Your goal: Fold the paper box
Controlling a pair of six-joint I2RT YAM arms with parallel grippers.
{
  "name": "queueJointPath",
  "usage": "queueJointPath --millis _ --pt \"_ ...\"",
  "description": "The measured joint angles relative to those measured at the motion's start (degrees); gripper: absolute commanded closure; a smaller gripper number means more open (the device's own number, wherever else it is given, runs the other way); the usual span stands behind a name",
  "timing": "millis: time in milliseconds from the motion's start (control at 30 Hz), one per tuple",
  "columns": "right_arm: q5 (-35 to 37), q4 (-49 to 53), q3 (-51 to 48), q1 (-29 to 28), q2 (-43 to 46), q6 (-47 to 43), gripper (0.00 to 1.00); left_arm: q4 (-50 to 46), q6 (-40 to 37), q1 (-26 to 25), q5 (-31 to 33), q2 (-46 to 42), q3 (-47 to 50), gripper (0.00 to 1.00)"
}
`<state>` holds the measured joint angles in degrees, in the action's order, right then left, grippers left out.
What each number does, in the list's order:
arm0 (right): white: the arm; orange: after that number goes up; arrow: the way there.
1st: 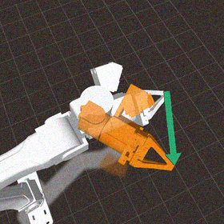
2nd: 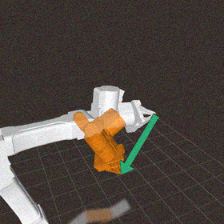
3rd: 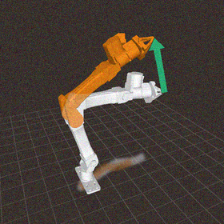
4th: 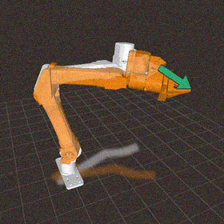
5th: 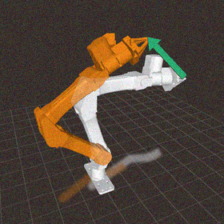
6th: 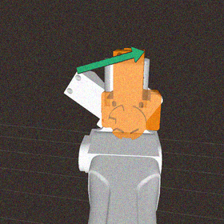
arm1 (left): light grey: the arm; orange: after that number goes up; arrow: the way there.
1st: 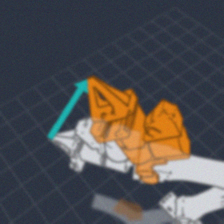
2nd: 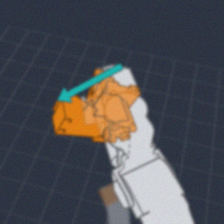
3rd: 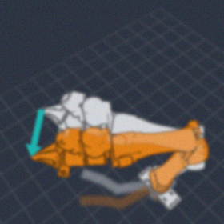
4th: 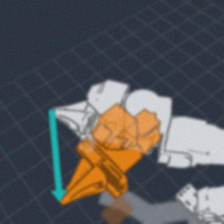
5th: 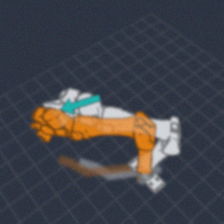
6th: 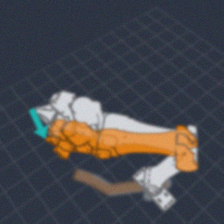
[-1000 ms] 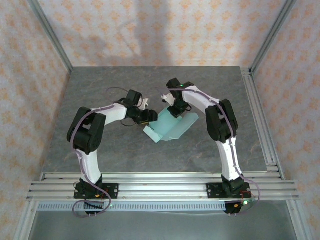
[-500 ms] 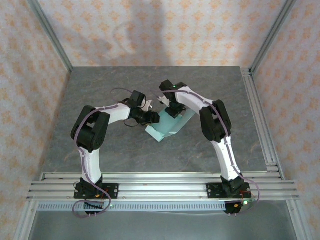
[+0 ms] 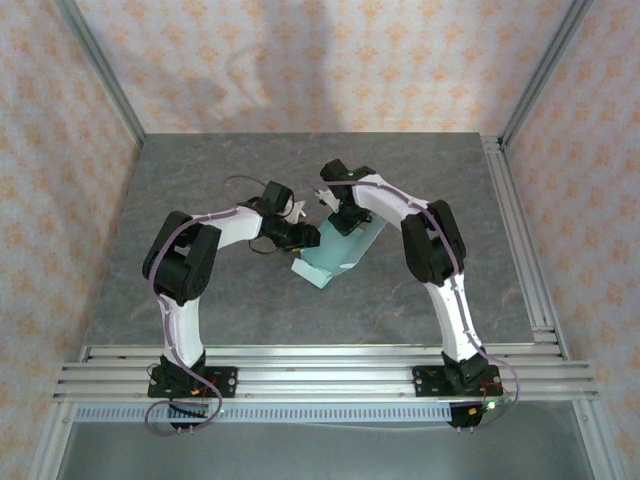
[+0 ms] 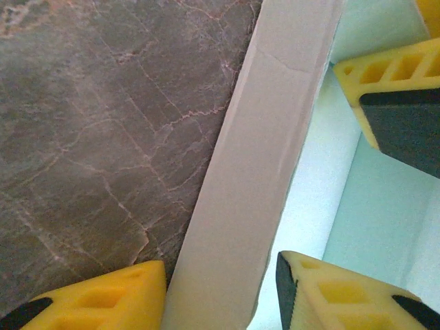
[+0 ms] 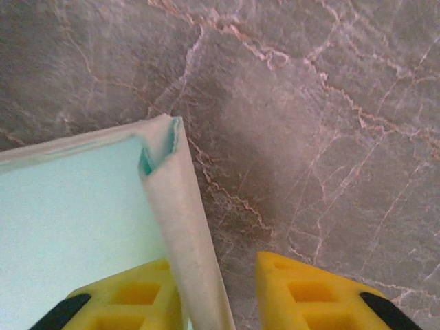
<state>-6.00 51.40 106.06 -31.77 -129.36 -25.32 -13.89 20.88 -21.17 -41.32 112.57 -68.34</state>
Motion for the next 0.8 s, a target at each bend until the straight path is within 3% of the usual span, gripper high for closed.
queueJointPath --millis 233,533,800 --pt "-2.4 -0.09 0.0 1.27 0.17 0.31 0.65 -0.04 -0.44 0.0 0.0 0.0 0.0 0.53" --pt "-4.39 0.79 0.07 1.92 0.2 0.11 0.91 -0.83 -1.31 -0.11 0.07 0.11 -0.5 0.53" --pt "-0.66 2.05 -0.11 0.63 0.2 -1.31 0.93 -0.87 -1.49 -0.11 0.46 0.11 -0.63 0.53"
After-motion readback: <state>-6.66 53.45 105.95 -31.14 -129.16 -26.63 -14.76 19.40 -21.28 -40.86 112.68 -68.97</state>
